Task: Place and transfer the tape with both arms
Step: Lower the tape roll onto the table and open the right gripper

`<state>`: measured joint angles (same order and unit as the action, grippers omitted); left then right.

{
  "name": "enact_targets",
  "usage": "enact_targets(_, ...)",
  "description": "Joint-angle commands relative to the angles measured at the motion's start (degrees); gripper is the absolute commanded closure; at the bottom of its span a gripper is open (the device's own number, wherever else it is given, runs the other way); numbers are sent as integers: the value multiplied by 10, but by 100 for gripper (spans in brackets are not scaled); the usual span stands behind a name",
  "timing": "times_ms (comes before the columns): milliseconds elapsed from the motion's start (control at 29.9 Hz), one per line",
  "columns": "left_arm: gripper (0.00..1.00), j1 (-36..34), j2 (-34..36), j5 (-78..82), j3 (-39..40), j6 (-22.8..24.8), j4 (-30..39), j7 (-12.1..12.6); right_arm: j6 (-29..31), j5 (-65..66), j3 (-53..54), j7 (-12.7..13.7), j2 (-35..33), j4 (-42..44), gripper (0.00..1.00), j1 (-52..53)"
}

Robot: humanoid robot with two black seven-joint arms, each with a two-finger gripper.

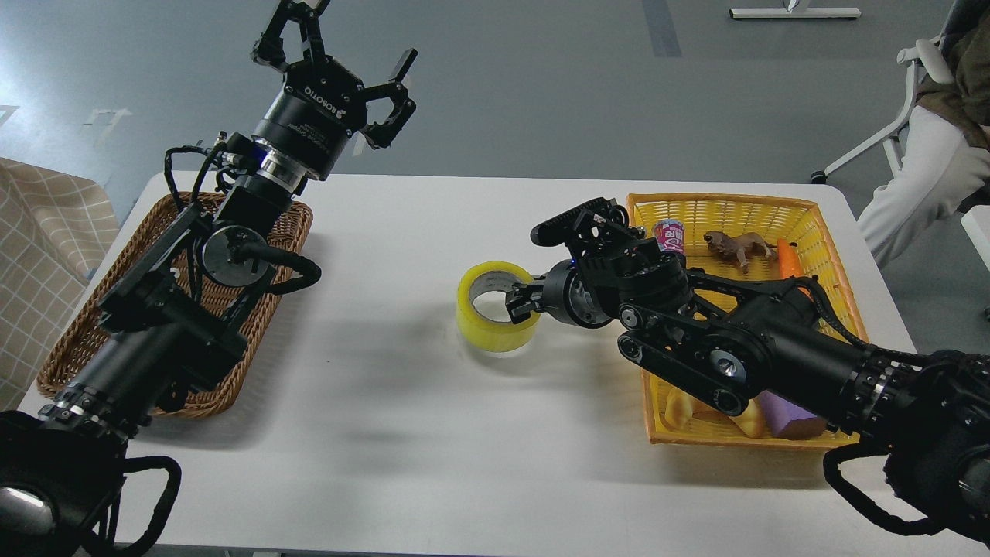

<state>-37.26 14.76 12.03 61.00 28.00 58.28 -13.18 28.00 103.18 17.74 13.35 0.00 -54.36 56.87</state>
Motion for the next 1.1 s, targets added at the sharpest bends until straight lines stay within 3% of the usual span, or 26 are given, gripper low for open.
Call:
enact_targets(0,2,-1,0,0,0,0,1,0,0,1,-10,0,0,0,100,2)
enact_targets(1070,2,0,-1,0,0,0,2,0,0,0,-19,-1,0,1,100,1)
